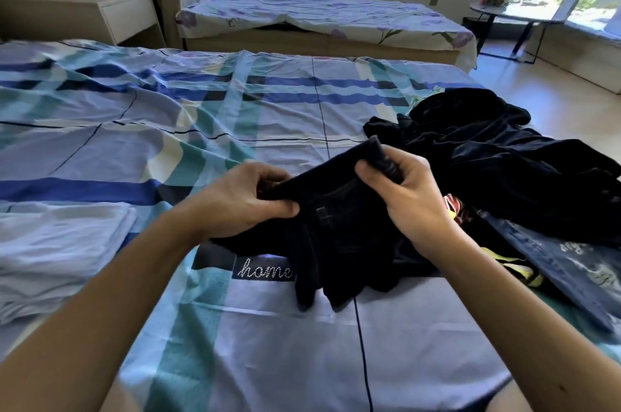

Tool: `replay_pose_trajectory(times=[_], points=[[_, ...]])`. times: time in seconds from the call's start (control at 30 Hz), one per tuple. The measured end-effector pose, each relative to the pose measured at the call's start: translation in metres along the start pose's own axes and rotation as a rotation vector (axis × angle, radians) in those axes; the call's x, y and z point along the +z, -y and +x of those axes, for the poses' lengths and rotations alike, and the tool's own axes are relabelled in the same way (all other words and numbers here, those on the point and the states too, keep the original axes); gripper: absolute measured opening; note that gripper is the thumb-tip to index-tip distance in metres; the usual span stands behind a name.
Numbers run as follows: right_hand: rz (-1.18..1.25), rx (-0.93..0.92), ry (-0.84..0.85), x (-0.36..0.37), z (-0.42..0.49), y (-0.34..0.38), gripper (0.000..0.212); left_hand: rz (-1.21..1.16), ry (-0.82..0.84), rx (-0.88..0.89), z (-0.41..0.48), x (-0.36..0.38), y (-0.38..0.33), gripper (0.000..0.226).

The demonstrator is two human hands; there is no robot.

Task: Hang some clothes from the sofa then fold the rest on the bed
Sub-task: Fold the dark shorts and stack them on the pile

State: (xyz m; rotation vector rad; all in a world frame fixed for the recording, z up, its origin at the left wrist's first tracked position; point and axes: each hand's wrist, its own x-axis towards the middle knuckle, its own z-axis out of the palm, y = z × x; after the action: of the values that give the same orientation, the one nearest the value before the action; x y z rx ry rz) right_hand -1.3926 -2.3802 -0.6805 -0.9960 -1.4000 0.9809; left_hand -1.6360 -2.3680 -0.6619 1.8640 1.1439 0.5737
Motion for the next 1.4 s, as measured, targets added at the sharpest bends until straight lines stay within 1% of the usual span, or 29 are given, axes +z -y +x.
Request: replay_pose_trajectory(times=[0.03,0.1,0.17,0.23,0.37,0.43,0.5,0.57,0.6,0.67,0.73,0.77,0.8,0.83,0.87,0.9,0.93,0.97,1.0,1.03,1.07,1.1,1.13,1.17,1.2,1.23,1.27,1.33,1.4], points=[[0.047,0.024,-0.028,0.000,0.000,0.000,0.010,0.033,-0.020,-0.012,-0.002,-0.007,0.003,0.008],[0.135,0.075,-0.101,-0.002,0.001,0.003,0.015,0.122,-0.077,-0.020,-0.005,-0.020,0.008,0.014],[0.169,0.112,-0.167,-0.005,0.004,0.005,0.016,0.141,-0.154,-0.023,-0.007,-0.028,0.012,0.015],[0.141,0.127,-0.214,-0.008,0.008,0.007,0.016,0.023,-0.271,-0.035,-0.008,-0.031,0.012,0.010],[-0.044,0.145,-0.328,-0.006,0.020,0.004,0.011,-0.338,-0.464,-0.102,-0.004,-0.027,0.003,0.015],[-0.107,0.142,-0.373,0.001,0.025,0.007,0.012,-0.414,-0.553,-0.122,0.001,-0.024,-0.001,0.016],[-0.115,0.105,-0.370,0.014,0.027,0.016,0.012,-0.442,-0.592,-0.122,0.004,-0.020,-0.004,0.021],[-0.134,0.025,-0.295,0.032,0.025,0.023,0.014,-0.418,-0.573,-0.095,0.007,-0.014,-0.008,0.024],[-0.140,-0.010,-0.215,0.042,0.022,0.025,0.017,-0.401,-0.546,-0.070,0.007,-0.011,-0.010,0.025],[-0.113,-0.054,0.006,0.058,0.016,0.025,0.023,-0.436,-0.466,-0.014,0.005,-0.006,-0.013,0.031],[-0.031,-0.079,0.227,0.066,0.010,0.022,0.031,-0.526,-0.381,0.038,0.001,-0.002,-0.014,0.048],[0.005,-0.089,0.305,0.066,0.011,0.021,0.037,-0.518,-0.368,0.054,0.000,-0.002,-0.014,0.055],[0.028,-0.100,0.357,0.064,0.011,0.021,0.042,-0.477,-0.390,0.059,-0.001,-0.002,-0.013,0.055],[0.041,-0.107,0.373,0.062,0.012,0.021,0.044,-0.418,-0.447,0.056,0.000,-0.002,-0.011,0.047],[0.046,-0.112,0.343,0.059,0.013,0.021,0.044,-0.359,-0.519,0.047,0.001,-0.004,-0.010,0.037],[0.029,-0.119,0.260,0.057,0.014,0.020,0.041,-0.327,-0.581,0.032,0.002,-0.005,-0.010,0.032],[-0.022,-0.126,0.140,0.055,0.016,0.017,0.038,-0.329,-0.614,0.022,0.003,-0.007,-0.009,0.032],[-0.094,-0.123,0.016,0.053,0.017,0.014,0.039,-0.374,-0.611,0.023,0.003,-0.009,-0.007,0.033],[-0.162,-0.102,-0.063,0.050,0.018,0.012,0.047,-0.440,-0.583,0.031,0.003,-0.010,-0.006,0.034],[-0.192,-0.055,-0.053,0.046,0.019,0.009,0.061,-0.502,-0.540,0.044,0.001,-0.012,-0.005,0.035],[-0.148,0.017,0.032,0.043,0.020,0.006,0.074,-0.552,-0.491,0.058,0.000,-0.013,-0.005,0.036],[-0.039,0.095,0.140,0.042,0.020,0.003,0.077,-0.587,-0.442,0.070,-0.002,-0.015,-0.005,0.036],[0.065,0.160,0.241,0.042,0.020,0.000,0.066,-0.616,-0.401,0.084,-0.003,-0.016,-0.005,0.037],[0.144,0.199,0.304,0.045,0.019,-0.002,0.049,-0.644,-0.373,0.089,-0.004,-0.018,-0.002,0.038],[0.186,0.217,0.315,0.047,0.019,-0.003,0.034,-0.674,-0.348,0.076,-0.004,-0.019,0.000,0.039],[0.211,0.228,0.287,0.050,0.019,-0.004,0.025,-0.687,-0.326,0.045,-0.004,-0.020,0.005,0.040],[0.219,0.240,0.246,0.052,0.019,-0.006,0.021,-0.667,-0.307,0.000,-0.004,-0.020,0.010,0.041],[0.211,0.266,0.199,0.052,0.020,-0.009,0.020,-0.529,-0.290,-0.100,-0.004,-0.017,0.020,0.037],[0.189,0.251,0.182,0.055,0.021,-0.012,0.022,-0.427,-0.370,-0.098,-0.003,-0.013,0.024,0.032]])
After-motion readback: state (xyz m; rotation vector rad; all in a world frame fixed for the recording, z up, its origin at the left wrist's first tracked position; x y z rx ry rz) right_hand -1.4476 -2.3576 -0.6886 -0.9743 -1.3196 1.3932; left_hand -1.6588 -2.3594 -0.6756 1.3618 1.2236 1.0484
